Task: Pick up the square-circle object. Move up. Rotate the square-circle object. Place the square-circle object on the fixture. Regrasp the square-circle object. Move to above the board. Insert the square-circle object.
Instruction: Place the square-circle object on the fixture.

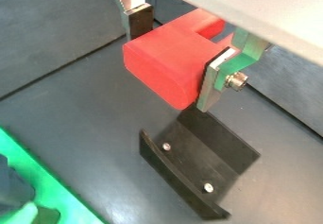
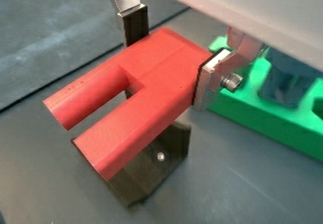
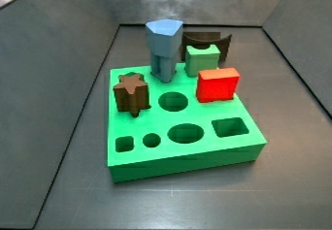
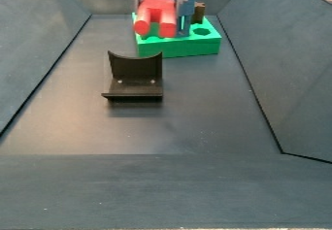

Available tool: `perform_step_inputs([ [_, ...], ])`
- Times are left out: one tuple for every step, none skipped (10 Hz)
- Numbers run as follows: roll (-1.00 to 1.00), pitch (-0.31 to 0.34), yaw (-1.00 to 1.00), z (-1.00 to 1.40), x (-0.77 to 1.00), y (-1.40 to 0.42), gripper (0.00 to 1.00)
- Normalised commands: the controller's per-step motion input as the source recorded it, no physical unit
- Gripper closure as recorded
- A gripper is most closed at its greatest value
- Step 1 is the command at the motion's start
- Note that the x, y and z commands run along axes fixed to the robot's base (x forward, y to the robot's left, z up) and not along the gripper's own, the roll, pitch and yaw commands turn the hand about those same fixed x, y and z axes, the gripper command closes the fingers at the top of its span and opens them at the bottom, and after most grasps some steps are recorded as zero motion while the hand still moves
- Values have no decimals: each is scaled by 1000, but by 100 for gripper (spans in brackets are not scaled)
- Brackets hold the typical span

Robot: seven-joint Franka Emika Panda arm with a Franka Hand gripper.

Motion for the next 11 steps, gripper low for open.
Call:
perform_step_inputs([
  [-1000,113,-53,167,744,126,100],
  [-1000,118,-61,120,687,124,100],
  [-1000,123,-68,31,594,74,100],
  [-1000,134,-77,11,508,56,100],
  [-1000,141,-87,7,441,55,100],
  [-1000,146,-97,-5,375,52,100],
  [-1000,147,-111,-11,310,49,100],
  [-1000,151,-132,-14,221,48,100],
  [-1000,156,-153,-16,155,48,100],
  [-993,157,-167,-13,114,47,100],
  [-763,101,-163,-10,72,50,100],
])
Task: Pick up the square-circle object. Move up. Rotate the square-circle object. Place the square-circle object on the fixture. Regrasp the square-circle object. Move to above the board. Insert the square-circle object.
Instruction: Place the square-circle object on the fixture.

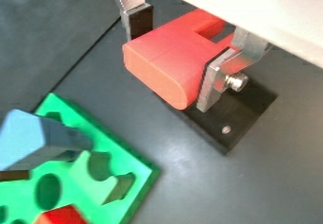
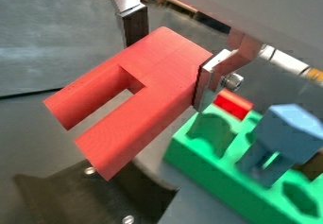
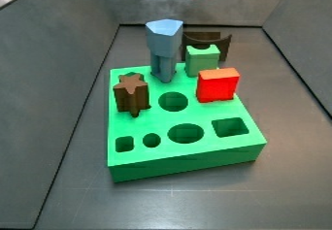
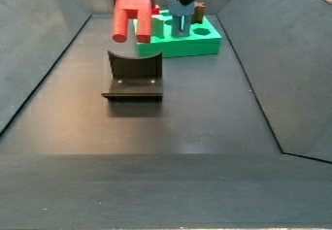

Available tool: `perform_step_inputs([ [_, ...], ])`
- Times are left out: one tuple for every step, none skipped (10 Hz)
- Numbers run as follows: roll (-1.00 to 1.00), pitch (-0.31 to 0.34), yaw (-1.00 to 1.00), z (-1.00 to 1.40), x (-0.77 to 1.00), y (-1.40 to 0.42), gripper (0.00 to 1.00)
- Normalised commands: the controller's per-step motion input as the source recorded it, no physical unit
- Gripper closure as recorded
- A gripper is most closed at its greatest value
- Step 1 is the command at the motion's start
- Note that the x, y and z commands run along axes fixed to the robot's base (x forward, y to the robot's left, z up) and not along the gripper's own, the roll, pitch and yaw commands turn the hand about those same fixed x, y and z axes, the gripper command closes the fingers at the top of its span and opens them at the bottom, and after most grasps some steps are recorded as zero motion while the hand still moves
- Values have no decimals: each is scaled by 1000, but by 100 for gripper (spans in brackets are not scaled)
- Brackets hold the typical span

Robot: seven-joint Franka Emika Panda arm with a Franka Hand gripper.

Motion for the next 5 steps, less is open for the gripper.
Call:
perform_step_inputs([
  [-584,69,-158,-17,72,45,100],
  [-343,45,-141,-17,81,46,100],
  [-224,38,-124,-11,80,30,100],
  [-1000,157,-80,-1000,130,133,100],
  [-1000,148,-84,-1000,132,136,100],
])
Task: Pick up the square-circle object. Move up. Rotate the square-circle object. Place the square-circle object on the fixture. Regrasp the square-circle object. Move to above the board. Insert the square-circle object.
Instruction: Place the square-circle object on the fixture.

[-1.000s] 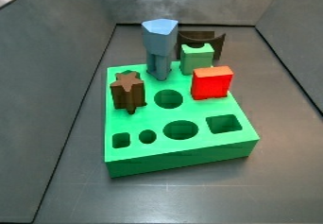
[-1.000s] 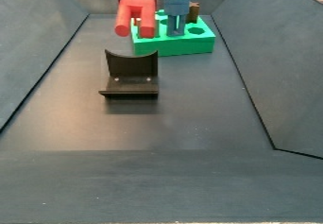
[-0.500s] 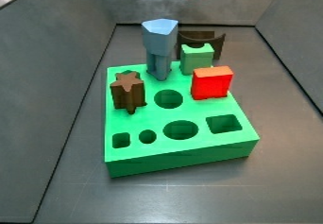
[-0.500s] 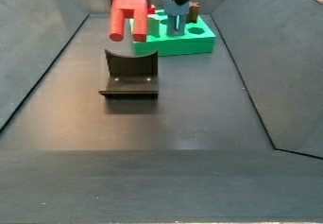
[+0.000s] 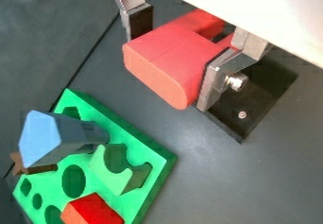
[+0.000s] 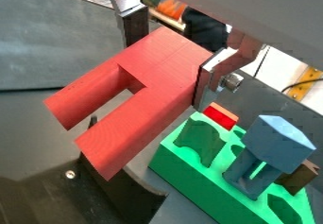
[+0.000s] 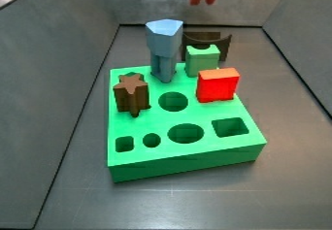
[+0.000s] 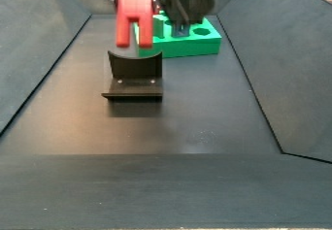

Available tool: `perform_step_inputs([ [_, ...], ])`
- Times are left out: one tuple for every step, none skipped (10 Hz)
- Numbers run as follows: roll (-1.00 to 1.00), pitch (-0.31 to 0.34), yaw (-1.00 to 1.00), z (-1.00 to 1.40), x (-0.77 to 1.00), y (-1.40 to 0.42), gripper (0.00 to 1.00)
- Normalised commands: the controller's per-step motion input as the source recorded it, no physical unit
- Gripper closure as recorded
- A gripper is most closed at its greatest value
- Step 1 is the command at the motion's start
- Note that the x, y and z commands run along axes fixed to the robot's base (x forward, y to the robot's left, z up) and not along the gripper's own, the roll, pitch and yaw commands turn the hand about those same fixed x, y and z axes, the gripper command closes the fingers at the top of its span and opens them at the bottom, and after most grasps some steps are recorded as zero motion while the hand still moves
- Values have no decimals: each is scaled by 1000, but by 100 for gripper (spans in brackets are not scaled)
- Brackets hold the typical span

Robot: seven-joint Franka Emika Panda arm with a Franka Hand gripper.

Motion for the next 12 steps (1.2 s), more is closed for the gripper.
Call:
perform_step_inputs([
  [-1000,183,-124,-1000,149,139,100],
  [-906,185,-134,-1000,159,137,100],
  [-690,152,-161,-1000,176,137,100],
  [-526,122,-182,-1000,182,140,100],
  [-303,86,-195,-1000,188,140,100],
  [-201,56,-188,-1000,196,131,100],
  [-158,16,-174,-854,170,119,100],
  [-154,4,-165,-718,149,109,100],
  [-144,-14,-138,-470,122,83,100],
  [-114,-36,-121,-383,89,117,100],
  [-114,-40,-112,-369,85,123,100],
  [-113,-40,-100,-368,85,124,100],
])
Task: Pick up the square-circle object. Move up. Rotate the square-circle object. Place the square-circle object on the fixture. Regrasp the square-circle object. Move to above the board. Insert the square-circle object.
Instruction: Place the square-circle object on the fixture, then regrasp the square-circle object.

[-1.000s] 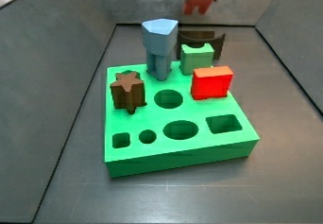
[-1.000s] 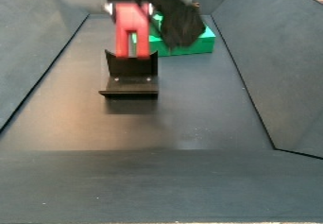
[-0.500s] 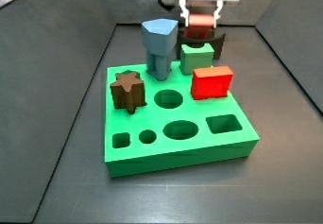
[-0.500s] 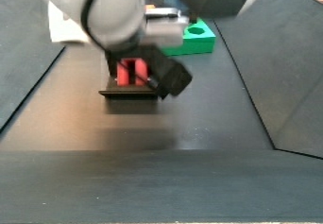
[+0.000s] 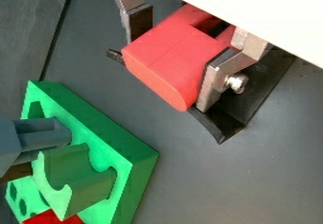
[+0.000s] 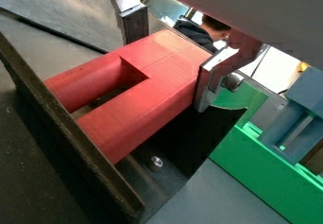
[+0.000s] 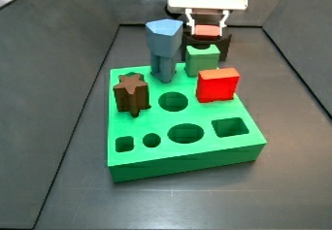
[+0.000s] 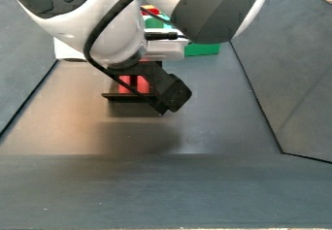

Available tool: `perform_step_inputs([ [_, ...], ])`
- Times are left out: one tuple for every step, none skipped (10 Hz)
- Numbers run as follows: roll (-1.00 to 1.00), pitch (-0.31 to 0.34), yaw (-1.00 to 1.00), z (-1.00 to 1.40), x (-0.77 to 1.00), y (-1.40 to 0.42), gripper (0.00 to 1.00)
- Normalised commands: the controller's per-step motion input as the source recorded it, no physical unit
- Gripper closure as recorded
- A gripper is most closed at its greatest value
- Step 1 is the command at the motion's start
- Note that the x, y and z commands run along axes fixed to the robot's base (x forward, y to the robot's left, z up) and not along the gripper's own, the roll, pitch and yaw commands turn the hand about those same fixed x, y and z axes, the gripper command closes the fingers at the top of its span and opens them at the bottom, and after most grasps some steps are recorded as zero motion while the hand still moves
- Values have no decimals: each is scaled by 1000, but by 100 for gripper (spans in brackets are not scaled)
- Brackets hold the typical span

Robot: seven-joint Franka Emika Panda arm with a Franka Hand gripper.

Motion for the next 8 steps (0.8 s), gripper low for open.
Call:
perform_step_inputs([
  [-113,-41,-92,-368,85,125,100],
  [0,0,0,-167,0,-500,100],
  [0,0,0,0,0,0,0],
  [-30,48,-22,1000,0,0,0],
  [-27,51,-19,1000,-4,1,0],
  [0,54,-15,1000,-17,6,0],
  [21,52,-18,1000,-23,5,0],
  [37,55,-25,1000,-28,4,0],
])
